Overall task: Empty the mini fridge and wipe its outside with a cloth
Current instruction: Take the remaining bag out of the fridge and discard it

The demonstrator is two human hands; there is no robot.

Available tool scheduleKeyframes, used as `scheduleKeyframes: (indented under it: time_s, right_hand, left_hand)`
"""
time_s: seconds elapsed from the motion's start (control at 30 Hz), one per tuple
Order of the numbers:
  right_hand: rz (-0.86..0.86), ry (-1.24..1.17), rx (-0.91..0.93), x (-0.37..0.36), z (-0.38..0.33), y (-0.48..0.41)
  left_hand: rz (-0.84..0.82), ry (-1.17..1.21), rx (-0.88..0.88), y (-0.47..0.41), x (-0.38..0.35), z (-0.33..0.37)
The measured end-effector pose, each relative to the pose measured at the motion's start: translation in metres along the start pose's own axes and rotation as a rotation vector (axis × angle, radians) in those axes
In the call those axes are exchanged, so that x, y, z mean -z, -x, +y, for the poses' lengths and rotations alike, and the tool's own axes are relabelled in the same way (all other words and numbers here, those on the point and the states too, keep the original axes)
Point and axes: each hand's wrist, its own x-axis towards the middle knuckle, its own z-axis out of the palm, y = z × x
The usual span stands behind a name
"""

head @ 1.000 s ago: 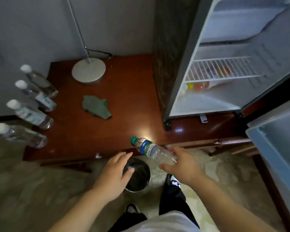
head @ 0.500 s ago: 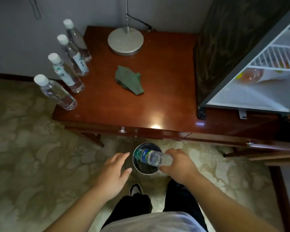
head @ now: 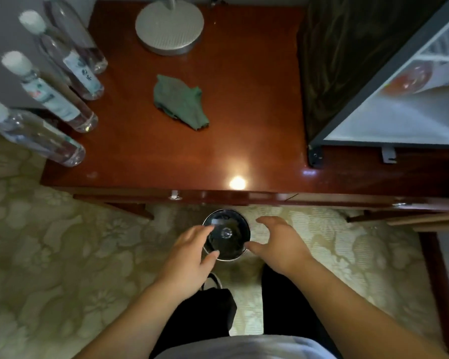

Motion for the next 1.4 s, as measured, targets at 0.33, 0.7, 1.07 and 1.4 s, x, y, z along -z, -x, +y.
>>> scheduleKeyframes:
  time_s: [0.33,0.7,1.07,1.4]
  right_hand:
    - [0.502,-0.192,0.017,0.209,0.055,0.057]
    - [0.538,-0.404,-0.030,0.312,0.148,-0.003]
    - [0.392,-0.507,-0.029,0.336,0.164,-0.035]
    - [0.478,-0.597,-0.059,0.342,0.168,-0.039]
  left_hand:
    - [0.064,-0.114,-0.405,-0.057,0.065,0.221]
    - [0.042,-0.222,-0.400,-0.170,0.013,0.360]
    - [0.186,-0.536,-0.405,-0.223,0.000,0.414]
    - [0.171,-0.643,-0.285,-0.266,-0.011,0.431]
